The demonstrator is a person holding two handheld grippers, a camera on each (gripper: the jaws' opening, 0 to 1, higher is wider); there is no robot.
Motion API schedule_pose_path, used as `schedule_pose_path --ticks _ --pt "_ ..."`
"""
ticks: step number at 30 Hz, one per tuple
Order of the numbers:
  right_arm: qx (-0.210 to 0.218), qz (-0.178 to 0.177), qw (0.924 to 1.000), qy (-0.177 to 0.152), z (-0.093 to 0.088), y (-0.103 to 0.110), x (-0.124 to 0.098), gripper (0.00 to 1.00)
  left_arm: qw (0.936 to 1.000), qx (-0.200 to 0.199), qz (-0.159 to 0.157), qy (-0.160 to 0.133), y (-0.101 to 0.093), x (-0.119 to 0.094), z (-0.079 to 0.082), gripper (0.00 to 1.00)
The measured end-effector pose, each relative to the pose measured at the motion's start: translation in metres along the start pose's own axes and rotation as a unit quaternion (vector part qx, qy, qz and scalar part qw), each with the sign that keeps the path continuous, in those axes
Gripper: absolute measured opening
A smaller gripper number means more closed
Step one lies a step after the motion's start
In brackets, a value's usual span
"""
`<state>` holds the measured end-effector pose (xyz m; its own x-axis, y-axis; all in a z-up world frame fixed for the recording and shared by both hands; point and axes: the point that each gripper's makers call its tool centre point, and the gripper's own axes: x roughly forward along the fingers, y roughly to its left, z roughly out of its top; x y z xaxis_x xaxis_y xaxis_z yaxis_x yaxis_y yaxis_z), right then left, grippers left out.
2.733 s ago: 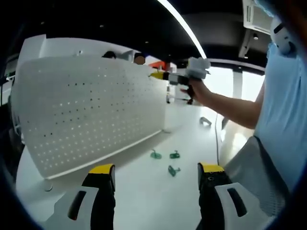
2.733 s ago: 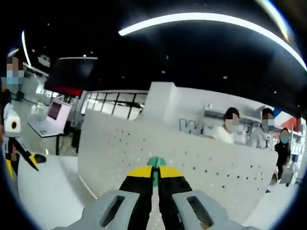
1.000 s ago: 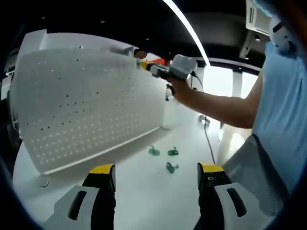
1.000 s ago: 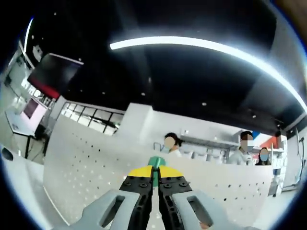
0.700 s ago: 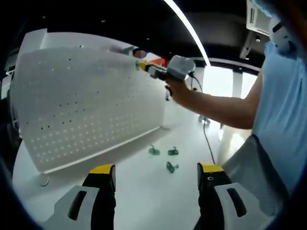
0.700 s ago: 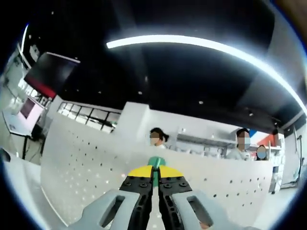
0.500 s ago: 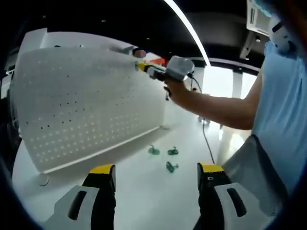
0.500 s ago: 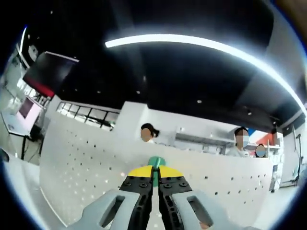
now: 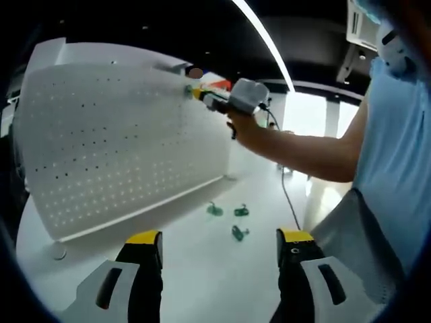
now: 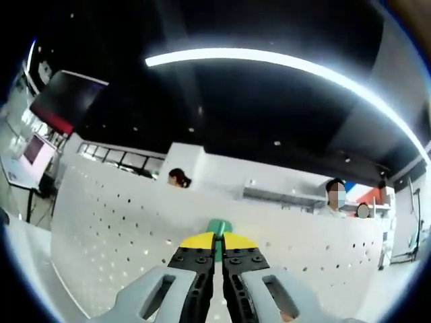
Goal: Insert the hook assembly into the mounting plate slot until the hook locks in place.
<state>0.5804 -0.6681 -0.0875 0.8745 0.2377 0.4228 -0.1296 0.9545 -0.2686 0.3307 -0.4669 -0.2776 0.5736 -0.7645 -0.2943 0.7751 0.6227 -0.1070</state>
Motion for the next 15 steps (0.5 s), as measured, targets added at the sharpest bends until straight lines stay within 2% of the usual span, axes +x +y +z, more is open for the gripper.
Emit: schedule_pose_path --ticks 15 --pt "0.003 -0.005 1.0 0.004 -0.0031 0.0008 -0.0007 0.0 1.0 -0.001 -0.003 0.001 -0.0007 0.0007 -0.0001 0.7"
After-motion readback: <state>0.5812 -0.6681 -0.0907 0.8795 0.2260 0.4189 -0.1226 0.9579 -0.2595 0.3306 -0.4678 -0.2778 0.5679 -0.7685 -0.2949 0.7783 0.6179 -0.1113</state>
